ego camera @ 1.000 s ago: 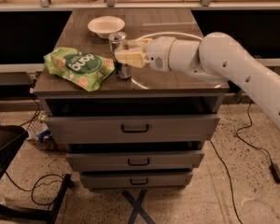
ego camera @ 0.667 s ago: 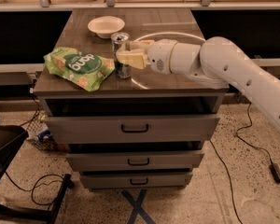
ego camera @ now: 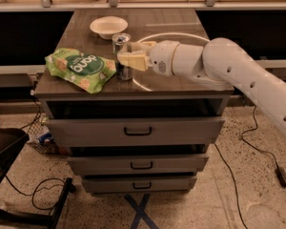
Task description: Move redbull can near green rice chip bag
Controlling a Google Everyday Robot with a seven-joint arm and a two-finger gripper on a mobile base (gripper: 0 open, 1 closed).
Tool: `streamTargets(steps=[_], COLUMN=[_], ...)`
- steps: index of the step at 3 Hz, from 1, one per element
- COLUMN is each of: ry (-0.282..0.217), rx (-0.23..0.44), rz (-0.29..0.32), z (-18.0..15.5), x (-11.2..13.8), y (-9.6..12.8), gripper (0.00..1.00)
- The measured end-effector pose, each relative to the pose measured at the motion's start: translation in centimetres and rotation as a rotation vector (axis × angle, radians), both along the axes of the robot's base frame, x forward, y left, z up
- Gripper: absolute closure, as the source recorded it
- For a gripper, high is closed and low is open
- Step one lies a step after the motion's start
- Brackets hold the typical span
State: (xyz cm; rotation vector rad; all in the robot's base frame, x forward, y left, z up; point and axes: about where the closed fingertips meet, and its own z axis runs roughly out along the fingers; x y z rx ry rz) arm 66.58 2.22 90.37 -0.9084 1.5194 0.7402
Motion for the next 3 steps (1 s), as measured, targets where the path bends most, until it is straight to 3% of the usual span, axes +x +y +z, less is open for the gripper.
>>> streamTargets(steps=[2,3], ry=[0.0,0.0], rx=[0.0,0.0], rz=[0.008,0.012], z=[0.02,0.03], x=[-0.11,-0.16], y=[0.51,0.74], gripper=[0.13,0.0])
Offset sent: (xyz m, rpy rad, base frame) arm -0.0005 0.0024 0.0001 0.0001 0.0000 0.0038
